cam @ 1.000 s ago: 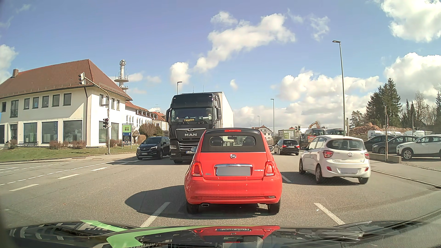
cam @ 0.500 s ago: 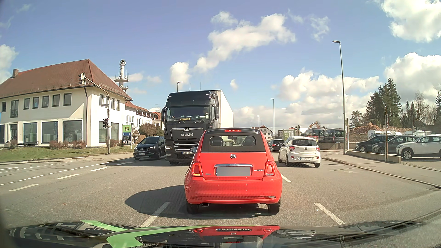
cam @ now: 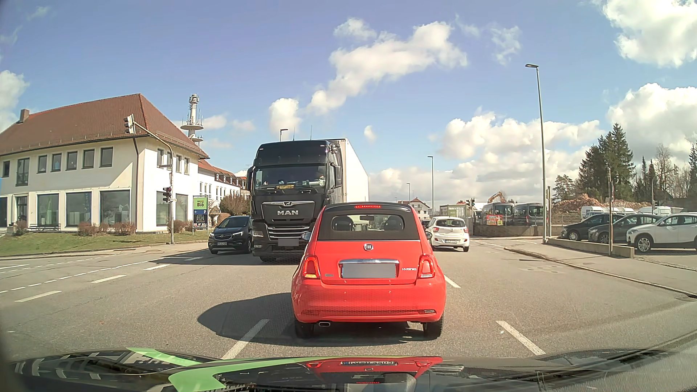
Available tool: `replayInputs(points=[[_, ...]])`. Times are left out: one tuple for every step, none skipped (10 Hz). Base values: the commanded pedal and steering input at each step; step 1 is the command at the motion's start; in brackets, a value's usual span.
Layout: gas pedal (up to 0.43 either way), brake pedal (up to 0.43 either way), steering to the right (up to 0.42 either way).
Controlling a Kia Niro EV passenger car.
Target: Follow the waypoints while adhering to traffic rules and regulations
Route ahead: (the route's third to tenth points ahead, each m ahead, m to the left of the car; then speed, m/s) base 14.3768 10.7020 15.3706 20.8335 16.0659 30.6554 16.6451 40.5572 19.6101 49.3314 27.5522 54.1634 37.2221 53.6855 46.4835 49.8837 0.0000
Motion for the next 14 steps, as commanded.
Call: replayInputs(points=[[0.0,0.268,-0.001],[0.0,0.274,-0.001],[0.0,0.268,0.0],[0.0,0.268,0.0],[0.0,0.274,0.0],[0.0,0.268,-0.001],[0.0,0.268,0.0],[0.0,0.268,-0.001],[0.0,0.268,0.0],[0.0,0.268,0.0],[0.0,0.268,0.0],[0.0,0.268,0.0],[0.0,0.268,0.0],[0.0,0.268,0.0]])
